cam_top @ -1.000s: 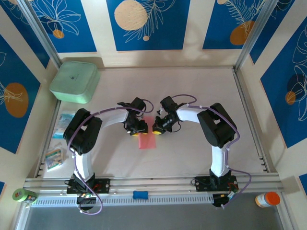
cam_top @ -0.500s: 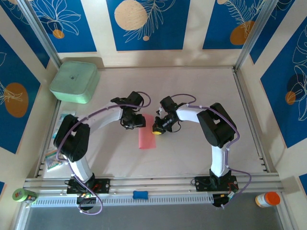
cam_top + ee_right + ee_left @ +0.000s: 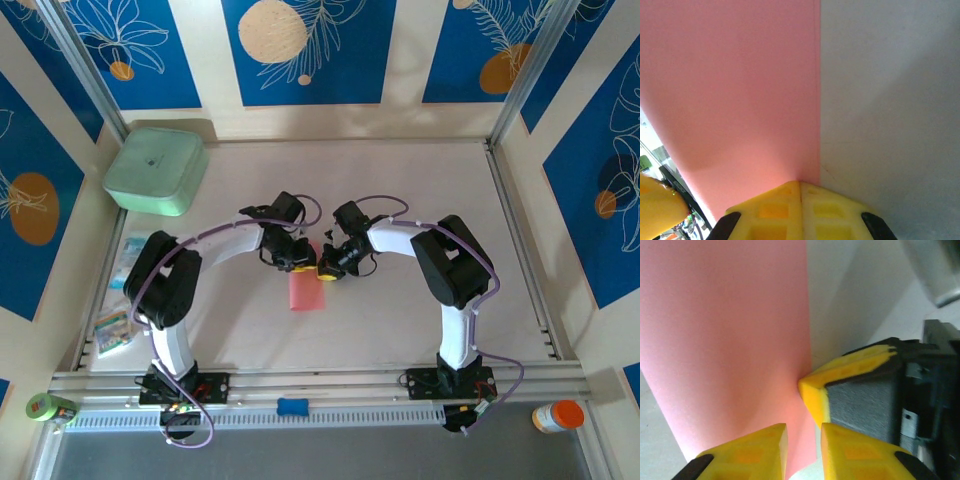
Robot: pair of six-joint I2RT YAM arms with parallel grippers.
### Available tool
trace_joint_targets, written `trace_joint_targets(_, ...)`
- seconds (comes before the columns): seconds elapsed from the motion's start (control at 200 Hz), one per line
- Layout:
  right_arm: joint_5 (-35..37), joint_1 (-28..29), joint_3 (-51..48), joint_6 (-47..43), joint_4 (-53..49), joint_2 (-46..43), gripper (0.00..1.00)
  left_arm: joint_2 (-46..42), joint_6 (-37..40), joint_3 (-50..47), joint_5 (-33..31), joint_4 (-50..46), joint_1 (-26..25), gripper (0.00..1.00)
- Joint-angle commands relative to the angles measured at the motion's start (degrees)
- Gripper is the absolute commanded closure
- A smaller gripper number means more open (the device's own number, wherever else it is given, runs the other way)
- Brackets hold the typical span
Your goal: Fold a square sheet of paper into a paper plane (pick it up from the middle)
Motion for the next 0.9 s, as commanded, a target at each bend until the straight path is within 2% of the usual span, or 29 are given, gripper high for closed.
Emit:
trace_joint_targets(0.0, 14.42, 0.39, -3.90, -1.11, -6.26, 5.92, 1.00, 1.88, 1.54, 0.50, 0.90, -2.79, 0.22, 0.77)
trace_joint_targets(0.26, 16.99, 0.55, -2.81, -1.11, -9.53, 7.13, 1.00, 3.56, 8.40, 1.21, -2.41, -7.49, 1.38, 0.80)
trace_joint_targets(0.67, 19.46, 0.65, -1.93, -1.35, -11.96, 8.60, 1.00, 1.69, 11.45, -7.53, -3.90, 0.43, 3.11, 0.83)
trace_joint_targets(0.895, 20.70, 0.84, -2.01, -2.05, -12.74, 8.96, 1.00, -1.12, 14.55, -11.00, -4.89, 0.89, 5.39, 0.83)
